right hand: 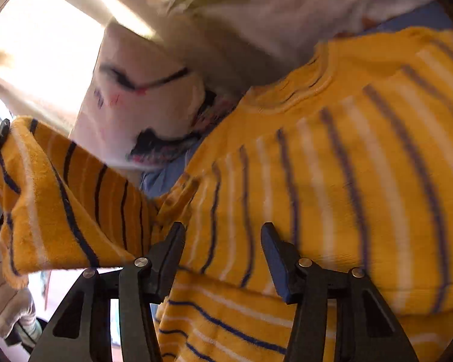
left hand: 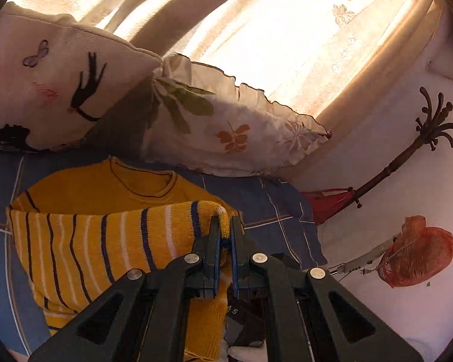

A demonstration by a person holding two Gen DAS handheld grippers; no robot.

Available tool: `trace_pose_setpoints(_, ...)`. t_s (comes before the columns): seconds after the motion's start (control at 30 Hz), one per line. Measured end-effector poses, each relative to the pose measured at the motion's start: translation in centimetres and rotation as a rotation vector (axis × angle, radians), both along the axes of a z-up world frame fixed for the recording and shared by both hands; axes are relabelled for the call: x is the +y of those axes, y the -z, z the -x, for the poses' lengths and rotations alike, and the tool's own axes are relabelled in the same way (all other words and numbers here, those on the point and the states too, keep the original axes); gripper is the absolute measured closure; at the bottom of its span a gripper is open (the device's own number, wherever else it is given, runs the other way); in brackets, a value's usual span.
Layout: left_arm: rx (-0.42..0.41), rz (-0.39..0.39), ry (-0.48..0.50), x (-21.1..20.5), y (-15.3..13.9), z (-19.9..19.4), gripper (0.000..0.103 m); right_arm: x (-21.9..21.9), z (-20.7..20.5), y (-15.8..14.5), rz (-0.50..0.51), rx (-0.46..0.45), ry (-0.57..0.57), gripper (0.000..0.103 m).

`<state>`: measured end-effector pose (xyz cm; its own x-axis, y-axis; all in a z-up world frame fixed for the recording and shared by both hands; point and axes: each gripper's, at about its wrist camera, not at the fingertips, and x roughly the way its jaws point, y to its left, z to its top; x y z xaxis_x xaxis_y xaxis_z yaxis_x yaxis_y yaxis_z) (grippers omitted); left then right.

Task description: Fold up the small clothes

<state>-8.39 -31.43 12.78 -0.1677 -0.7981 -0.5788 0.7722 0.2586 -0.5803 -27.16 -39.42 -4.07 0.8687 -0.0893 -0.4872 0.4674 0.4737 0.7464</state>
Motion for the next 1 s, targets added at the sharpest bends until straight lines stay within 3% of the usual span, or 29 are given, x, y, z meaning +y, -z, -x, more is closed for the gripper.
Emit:
trace_pose_setpoints(0.1,0.006,-0.029,0.045,-4.2,1.3,1.8,0.098,-2.3,6.7,-0.5,0.025,0.017,0.332,0.044)
trace_pose_setpoints(0.2,0.014,-0.078,0.112,-8.0,3.0,3.4,0.088,-3.5,11.4,0.4,-0.037,0.001,0.518,0.039)
trace_pose_setpoints(0.27,0.021,-0.109,0.138,-9.5,4.0,4.4,0.077,-3.8,12.7,0.7,-0.067,-0.006,0.559,0.037)
trace_pose_setpoints(0.37,0.03,-0.119,0.148,-9.3,4.8,4.8,0.075,-3.7,12.2,0.7,-0.067,-0.001,0.508,0.036)
trace_pose_setpoints(0.43,0.014,-0.113,0.122,-8.0,4.7,4.6,0.067,-3.3,11.0,0.5,-0.048,-0.001,0.472,0.036)
trace_pose_setpoints(0.57,-0.093,-0.139,-0.004,-2.9,4.2,2.5,0.06,-3.6,9.5,0.5,-0.015,0.022,0.42,0.033)
trace_pose_setpoints(0.7,-0.15,-0.165,-0.164,5.0,4.7,-0.4,0.055,-3.2,7.9,0.3,0.031,0.082,0.377,0.033)
trace_pose_setpoints(0.83,-0.167,-0.193,-0.332,14.2,6.6,-2.3,0.052,-2.5,6.8,-0.4,0.129,0.167,0.393,0.033)
trace_pose_setpoints(1.0,-0.143,-0.21,-0.51,24.2,9.1,-2.2,0.051,-1.4,8.8,-2.3,0.226,0.127,0.491,0.033)
